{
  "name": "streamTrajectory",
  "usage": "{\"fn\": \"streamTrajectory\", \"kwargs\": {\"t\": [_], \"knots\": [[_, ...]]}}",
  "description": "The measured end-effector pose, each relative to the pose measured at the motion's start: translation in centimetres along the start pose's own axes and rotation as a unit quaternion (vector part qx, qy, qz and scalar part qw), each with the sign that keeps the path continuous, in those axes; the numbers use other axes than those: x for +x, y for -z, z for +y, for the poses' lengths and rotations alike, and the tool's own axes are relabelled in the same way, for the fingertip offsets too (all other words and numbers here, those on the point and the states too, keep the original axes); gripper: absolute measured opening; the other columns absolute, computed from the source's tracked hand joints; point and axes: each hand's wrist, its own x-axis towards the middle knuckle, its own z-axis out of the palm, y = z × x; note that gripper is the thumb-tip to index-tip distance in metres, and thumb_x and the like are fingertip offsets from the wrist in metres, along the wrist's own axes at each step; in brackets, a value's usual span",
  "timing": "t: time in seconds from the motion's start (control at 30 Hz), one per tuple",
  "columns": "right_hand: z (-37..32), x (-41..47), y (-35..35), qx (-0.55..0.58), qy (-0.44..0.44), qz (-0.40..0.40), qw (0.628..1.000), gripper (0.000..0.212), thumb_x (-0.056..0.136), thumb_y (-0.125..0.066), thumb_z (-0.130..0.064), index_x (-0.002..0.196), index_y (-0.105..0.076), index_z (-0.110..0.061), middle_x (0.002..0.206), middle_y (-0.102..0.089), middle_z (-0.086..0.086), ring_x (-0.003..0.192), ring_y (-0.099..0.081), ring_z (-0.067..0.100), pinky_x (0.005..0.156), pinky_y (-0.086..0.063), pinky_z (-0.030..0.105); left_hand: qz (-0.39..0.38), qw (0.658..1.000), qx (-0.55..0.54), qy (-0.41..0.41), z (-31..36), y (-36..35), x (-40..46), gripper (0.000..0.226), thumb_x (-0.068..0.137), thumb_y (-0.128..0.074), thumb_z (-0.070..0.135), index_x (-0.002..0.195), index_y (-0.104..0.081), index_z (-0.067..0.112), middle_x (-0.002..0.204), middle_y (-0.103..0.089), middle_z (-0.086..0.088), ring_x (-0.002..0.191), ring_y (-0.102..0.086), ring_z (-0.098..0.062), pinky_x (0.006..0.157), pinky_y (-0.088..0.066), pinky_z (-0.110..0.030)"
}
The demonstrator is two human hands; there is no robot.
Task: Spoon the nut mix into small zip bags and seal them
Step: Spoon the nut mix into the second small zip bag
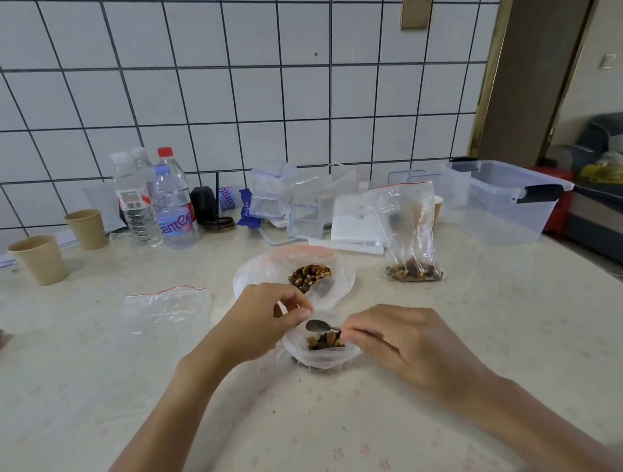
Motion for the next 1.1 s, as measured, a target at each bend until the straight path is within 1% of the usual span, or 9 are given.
{"fn": "streamTrajectory", "kwargs": {"t": [0.07, 0.17, 0.3, 0.43, 0.67, 0.8, 0.97, 1.03, 1.1], "knots": [[0.3, -0.1, 0.0, -0.039, 0.045, 0.002, 0.998, 0.023, 0.106, -0.055, -0.033, 0.106, -0.072, -0.017, 0.095, -0.073, -0.010, 0.082, -0.069, 0.010, 0.066, -0.055, 0.033, 0.001, 1.000, 0.012, -0.012, 0.0, 0.1, -0.1, 0.008, 0.098, -0.069, 0.030, 0.095, -0.076, 0.033, 0.089, -0.070, 0.016, 0.070, -0.061, 0.003, 0.059, -0.048, -0.012], [0.8, -0.3, -0.3, 0.055, -0.057, 0.022, 0.997, 0.019, 0.104, -0.058, -0.035, 0.102, -0.073, -0.023, 0.093, -0.075, -0.014, 0.083, -0.070, 0.007, 0.070, -0.054, 0.030, 0.004, 0.998, 0.051, -0.022, -0.2, 0.3, -0.2, 0.010, 0.097, -0.068, 0.035, 0.091, -0.072, 0.042, 0.089, -0.069, 0.020, 0.081, -0.060, 0.005, 0.066, -0.047, -0.012], [1.3, 1.4, -0.8, 0.283, -0.242, 0.120, 0.920, 0.014, 0.099, -0.065, -0.031, 0.089, -0.074, -0.027, 0.085, -0.080, 0.000, 0.085, -0.078, 0.017, 0.064, -0.059, 0.027, 0.008, 0.997, 0.074, -0.025, -0.4, 0.7, -0.1, 0.007, 0.097, -0.068, 0.035, 0.098, -0.075, 0.039, 0.090, -0.069, 0.021, 0.079, -0.064, -0.001, 0.071, -0.054, -0.019], [2.5, 3.5, -1.2, 0.371, -0.301, 0.175, 0.861, 0.021, 0.103, -0.063, -0.024, 0.088, -0.071, -0.012, 0.077, -0.078, 0.014, 0.077, -0.078, 0.031, 0.057, -0.060, 0.030, 0.054, 0.998, -0.024, 0.018, -0.7, 1.5, 0.0, 0.005, 0.094, -0.072, 0.034, 0.099, -0.074, 0.035, 0.089, -0.072, 0.019, 0.065, -0.072, -0.005, 0.053, -0.050, -0.014], [5.0, 6.9, -3.4, 0.437, -0.379, 0.167, 0.798, 0.034, 0.100, -0.067, -0.033, 0.094, -0.068, 0.001, 0.081, -0.078, 0.020, 0.079, -0.079, 0.034, 0.056, -0.063, 0.031, 0.295, 0.954, -0.004, 0.054, -1.6, 1.9, 0.6, 0.013, 0.089, -0.076, 0.042, 0.083, -0.065, 0.039, 0.076, -0.065, 0.013, 0.059, -0.058, -0.008, 0.058, -0.046, -0.022], [5.8, 8.0, -5.3, 0.451, -0.382, 0.176, 0.787, 0.037, 0.099, -0.068, -0.036, 0.097, -0.069, 0.001, 0.081, -0.078, 0.018, 0.078, -0.079, 0.032, 0.057, -0.061, 0.027, 0.392, 0.911, 0.033, 0.126, -3.0, 1.2, 0.7, 0.049, 0.082, -0.077, 0.059, 0.109, -0.049, 0.029, 0.090, -0.055, 0.010, 0.078, -0.056, -0.012, 0.068, -0.046, -0.034], [6.2, 7.5, -7.7, 0.421, -0.357, 0.173, 0.815, 0.036, 0.098, -0.069, -0.036, 0.092, -0.070, -0.001, 0.076, -0.078, 0.015, 0.074, -0.079, 0.030, 0.063, -0.064, 0.031, 0.331, 0.923, 0.044, 0.192, -4.2, 0.4, 1.3, 0.075, 0.083, -0.067, 0.070, 0.135, -0.047, 0.020, 0.119, -0.049, 0.009, 0.098, -0.060, -0.016, 0.082, -0.048, -0.035], [6.8, 7.3, -8.3, 0.376, -0.346, 0.158, 0.845, 0.037, 0.098, -0.069, -0.038, 0.087, -0.072, -0.003, 0.073, -0.078, 0.010, 0.072, -0.079, 0.025, 0.069, -0.066, 0.037, 0.293, 0.932, 0.013, 0.213, -4.7, -0.2, 1.8, 0.070, 0.086, -0.068, 0.067, 0.132, -0.056, 0.016, 0.117, -0.055, 0.008, 0.105, -0.061, -0.020, 0.087, -0.047, -0.035], [6.6, 7.5, -8.5, 0.324, -0.340, 0.151, 0.870, 0.039, 0.097, -0.070, -0.041, 0.078, -0.075, -0.008, 0.070, -0.078, 0.003, 0.070, -0.078, 0.020, 0.075, -0.065, 0.042, 0.274, 0.938, -0.032, 0.210, -4.6, 0.0, 1.7, 0.047, 0.088, -0.071, 0.058, 0.108, -0.066, 0.016, 0.100, -0.068, 0.008, 0.095, -0.066, -0.021, 0.078, -0.048, -0.034]]}}
